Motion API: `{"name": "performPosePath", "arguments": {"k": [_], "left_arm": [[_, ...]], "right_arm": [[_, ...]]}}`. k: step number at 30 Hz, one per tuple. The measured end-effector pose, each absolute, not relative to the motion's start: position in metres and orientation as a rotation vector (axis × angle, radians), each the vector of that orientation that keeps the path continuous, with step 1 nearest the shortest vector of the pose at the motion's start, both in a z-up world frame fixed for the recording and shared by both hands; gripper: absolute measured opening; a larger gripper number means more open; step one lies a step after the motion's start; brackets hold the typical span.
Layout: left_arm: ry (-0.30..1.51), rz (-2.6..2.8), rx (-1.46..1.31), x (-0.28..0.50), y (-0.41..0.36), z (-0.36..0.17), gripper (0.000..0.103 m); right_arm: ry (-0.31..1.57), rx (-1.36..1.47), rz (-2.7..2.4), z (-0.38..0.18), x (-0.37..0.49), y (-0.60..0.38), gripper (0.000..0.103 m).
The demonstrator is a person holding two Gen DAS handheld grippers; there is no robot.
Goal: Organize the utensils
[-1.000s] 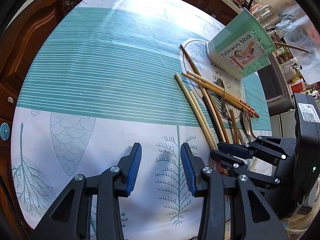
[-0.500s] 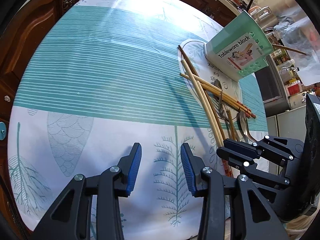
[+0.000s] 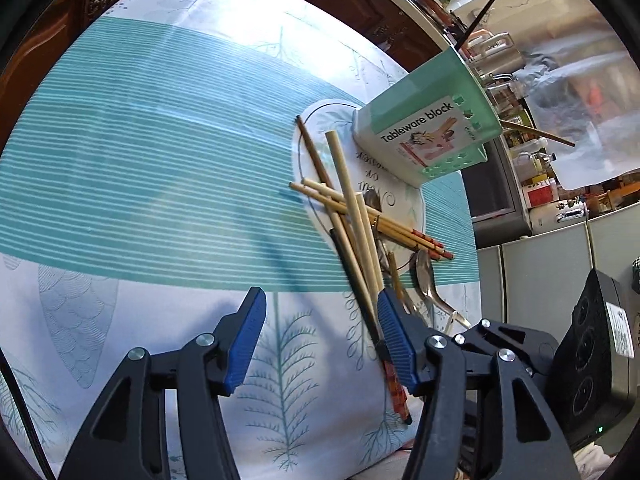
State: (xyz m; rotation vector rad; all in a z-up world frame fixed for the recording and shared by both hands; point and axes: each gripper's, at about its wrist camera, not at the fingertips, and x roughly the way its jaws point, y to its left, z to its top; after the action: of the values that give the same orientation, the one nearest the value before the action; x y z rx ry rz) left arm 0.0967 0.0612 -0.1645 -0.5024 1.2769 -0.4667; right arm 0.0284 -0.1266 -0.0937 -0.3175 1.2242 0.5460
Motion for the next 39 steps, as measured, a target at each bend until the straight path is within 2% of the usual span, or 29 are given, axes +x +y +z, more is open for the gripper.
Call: {"name": "performPosePath", "arguments": {"k": [6, 12, 14, 16, 20, 29, 30, 31, 39], "left_arm": [[1.265, -0.507, -0.483, 0.103, 0.043, -0.155, 0.054], [1.225, -0.535, -0.429, 0.108, 0.026, -0.137, 0.041], [1.218, -0.541, -0.411, 0.109, 0.023, -0.132, 0.04], [1.218, -0.548, -0.392, 0.109, 0.02, -0.127, 0.035], [1.229, -0.571, -0.364, 0.108, 0.015, -0.12, 0.013], [1.201, -0.583, -0.292, 0.096, 0.002, -0.09, 0.005], [1.195, -0.582, -0.279, 0.095, 0.0, -0.085, 0.004], [1.186, -0.566, -0.259, 0.094, -0.003, -0.08, 0.004], [1.081, -0.526, -0.155, 0.08, -0.017, -0.024, 0.003]], "right_arm": [[1.161, -0.299, 0.554, -0.081, 0.013, -0.121, 0.011], [1.091, -0.285, 0.573, -0.067, 0.003, -0.118, 0.011], [1.069, -0.279, 0.581, -0.062, 0.0, -0.119, 0.011], [1.051, -0.274, 0.59, -0.059, -0.003, -0.121, 0.011], [1.016, -0.27, 0.594, -0.052, -0.008, -0.125, 0.011], [0.932, -0.257, 0.589, -0.04, -0.022, -0.138, 0.011], [0.922, -0.251, 0.585, -0.038, -0.024, -0.14, 0.01], [0.913, -0.242, 0.587, -0.036, -0.025, -0.142, 0.0], [0.848, -0.163, 0.554, -0.017, -0.027, -0.162, 0.0]]}}
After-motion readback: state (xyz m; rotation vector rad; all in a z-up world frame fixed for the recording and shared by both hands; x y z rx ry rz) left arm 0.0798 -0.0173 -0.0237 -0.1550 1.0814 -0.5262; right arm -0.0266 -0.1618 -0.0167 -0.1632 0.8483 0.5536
